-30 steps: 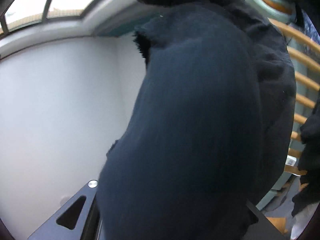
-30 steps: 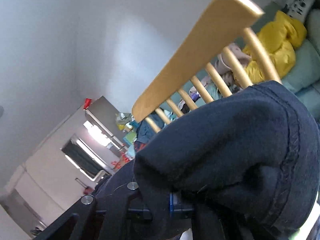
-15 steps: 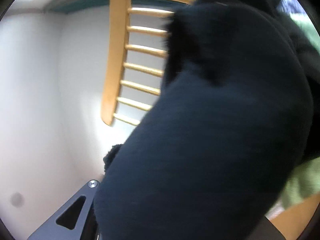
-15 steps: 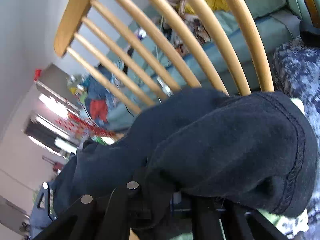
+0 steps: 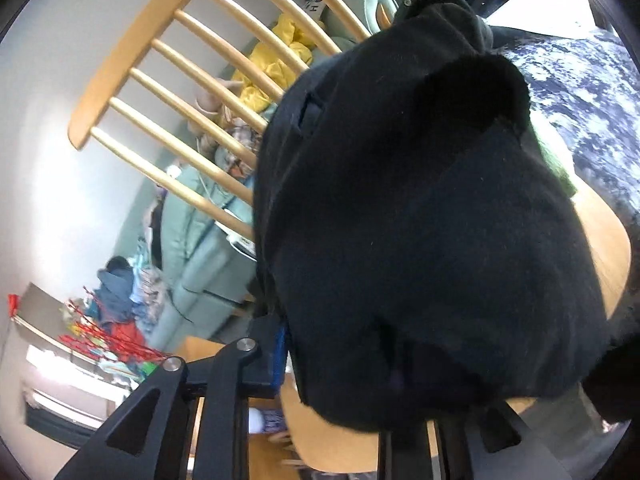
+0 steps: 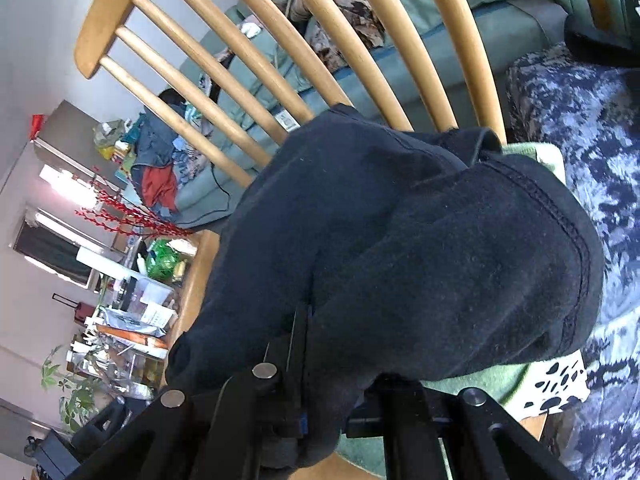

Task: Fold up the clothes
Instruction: 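Carry the folded garment with both grippers over to the wooden chair, then lower the garment onto the clothes stack on the chair and open both grippers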

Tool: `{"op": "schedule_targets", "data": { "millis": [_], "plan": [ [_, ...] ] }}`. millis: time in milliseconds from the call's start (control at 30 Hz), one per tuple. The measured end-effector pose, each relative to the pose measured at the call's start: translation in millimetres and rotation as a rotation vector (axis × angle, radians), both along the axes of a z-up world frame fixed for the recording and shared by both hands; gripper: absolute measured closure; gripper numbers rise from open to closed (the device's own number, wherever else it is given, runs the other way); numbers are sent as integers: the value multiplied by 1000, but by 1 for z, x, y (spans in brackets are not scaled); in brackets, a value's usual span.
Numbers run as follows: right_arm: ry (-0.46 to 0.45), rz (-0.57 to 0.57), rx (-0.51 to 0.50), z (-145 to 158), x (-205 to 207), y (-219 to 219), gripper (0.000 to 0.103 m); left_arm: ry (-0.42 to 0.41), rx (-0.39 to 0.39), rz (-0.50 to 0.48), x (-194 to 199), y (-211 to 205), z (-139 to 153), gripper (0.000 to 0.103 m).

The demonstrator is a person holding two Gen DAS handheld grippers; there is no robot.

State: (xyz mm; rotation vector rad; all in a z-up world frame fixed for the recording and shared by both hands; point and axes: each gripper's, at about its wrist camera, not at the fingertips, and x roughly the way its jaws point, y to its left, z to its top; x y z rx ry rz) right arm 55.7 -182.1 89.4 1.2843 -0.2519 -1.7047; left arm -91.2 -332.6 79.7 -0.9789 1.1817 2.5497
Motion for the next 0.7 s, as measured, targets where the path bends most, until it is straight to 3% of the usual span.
{"op": "schedule_targets", "data": {
  "millis": [100,133,167,233,300,433,500,633,700],
  "plan": [
    [2,-3,22,-1,3,5,85,-47,39,6,-14,10,-2,72],
    [5,-7,32,-1,3,10,80,-63,58,17,3,1,-4,70],
    [6,-3,35,0,3,11,79,-78,77,31,26,-10,-7,64],
    [9,-3,44,0,2,17,75,-124,111,49,21,-10,-12,49],
    [13,-8,58,1,0,25,72,-146,133,59,50,-32,10,39],
    [20,-18,85,2,-5,41,56,-171,194,79,45,-34,24,37],
    [34,-24,96,6,-7,49,55,-183,262,100,43,-41,36,37],
    [131,-10,71,19,7,59,55,-121,408,128,54,-52,70,35],
    [189,11,50,23,19,60,55,-78,460,124,64,-48,84,24]
  ]
}}
